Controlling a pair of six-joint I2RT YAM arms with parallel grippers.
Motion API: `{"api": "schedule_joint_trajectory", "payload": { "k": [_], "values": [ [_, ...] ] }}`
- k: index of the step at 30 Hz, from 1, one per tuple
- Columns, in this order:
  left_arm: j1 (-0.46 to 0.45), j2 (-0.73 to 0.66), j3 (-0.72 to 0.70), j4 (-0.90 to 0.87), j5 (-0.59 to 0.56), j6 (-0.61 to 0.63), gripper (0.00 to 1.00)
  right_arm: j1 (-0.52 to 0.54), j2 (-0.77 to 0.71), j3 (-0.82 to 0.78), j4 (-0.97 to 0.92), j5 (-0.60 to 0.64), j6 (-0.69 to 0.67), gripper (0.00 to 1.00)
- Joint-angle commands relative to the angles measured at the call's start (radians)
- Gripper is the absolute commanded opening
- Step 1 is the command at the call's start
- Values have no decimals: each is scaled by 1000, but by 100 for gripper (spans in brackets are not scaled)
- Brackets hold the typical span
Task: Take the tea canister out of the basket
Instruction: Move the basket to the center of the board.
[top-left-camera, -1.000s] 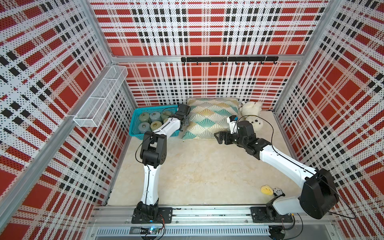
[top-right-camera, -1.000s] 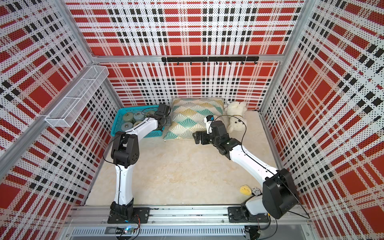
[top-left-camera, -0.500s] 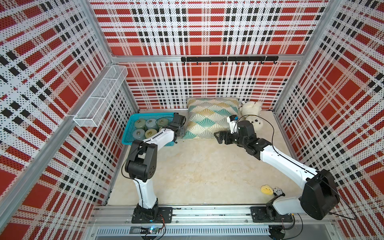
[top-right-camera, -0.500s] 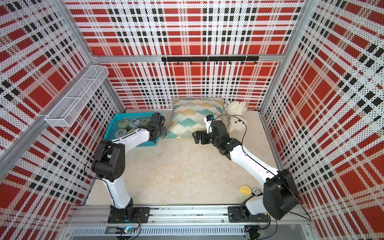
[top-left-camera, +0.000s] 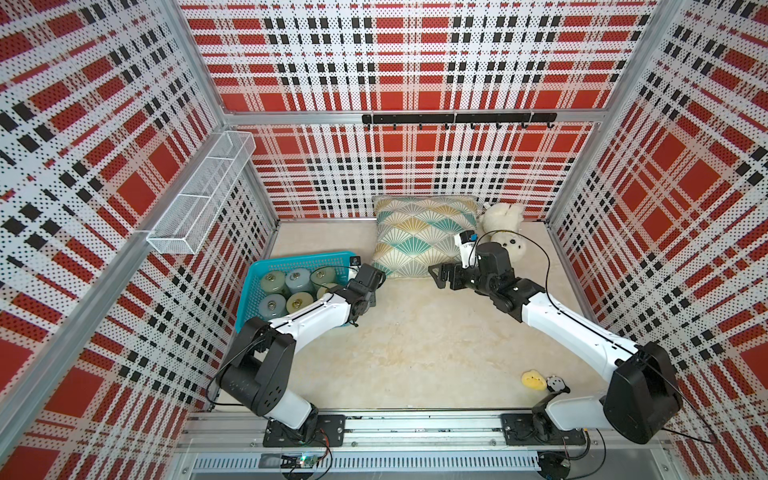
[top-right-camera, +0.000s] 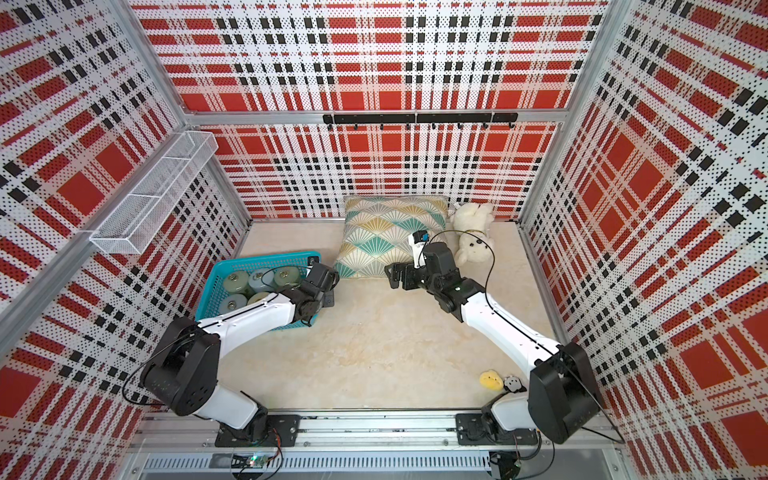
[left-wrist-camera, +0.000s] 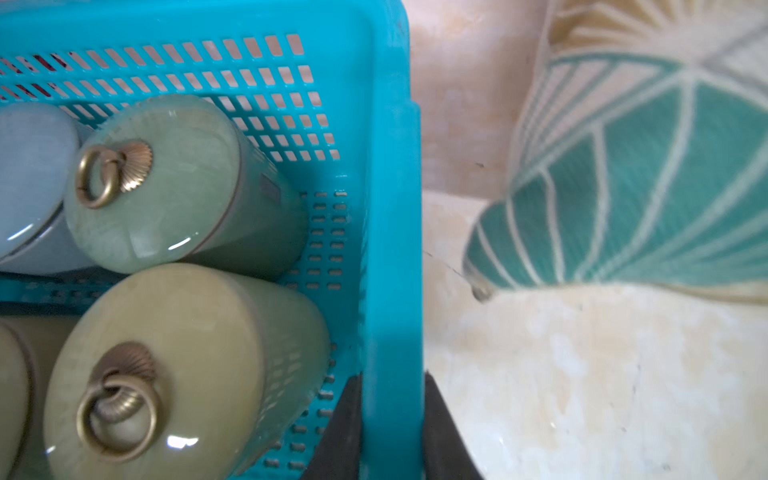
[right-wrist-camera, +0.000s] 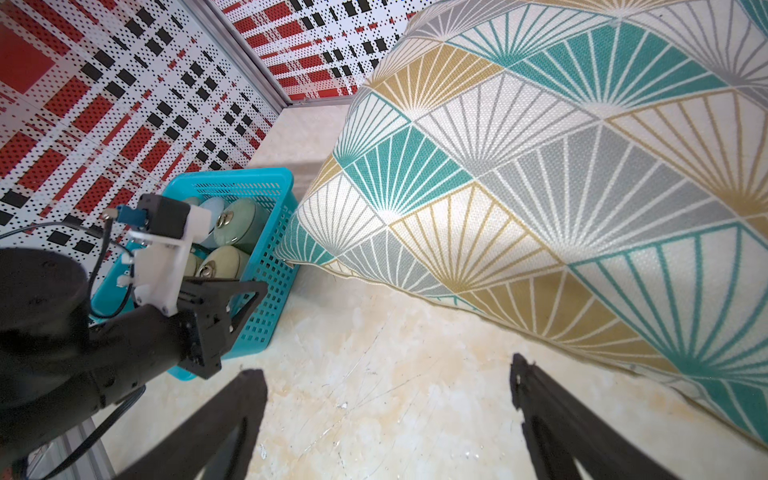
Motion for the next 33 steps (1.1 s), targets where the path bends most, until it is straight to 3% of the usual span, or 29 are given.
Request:
{"api": "schedule_joint_trajectory", "payload": {
  "k": [1, 8, 16, 23, 33],
  "values": [
    [-65, -42, -55, -52, 31, -172, 0, 12, -32, -11, 20, -7, 6, 100],
    [-252, -88, -72, -67, 10, -300, 0, 14, -35, -9, 18, -4, 6, 100],
    [-456, 30, 55, -79, -24, -395, 0, 15, -47, -10, 7, 22, 2, 100],
    [-459, 68, 79, -70, -37, -394, 0, 15, -28, -9, 10, 7, 6, 100],
    [-398, -71, -56, -24, -20, -376, 0, 109, 112, 58, -3, -2, -13, 100]
  ]
}}
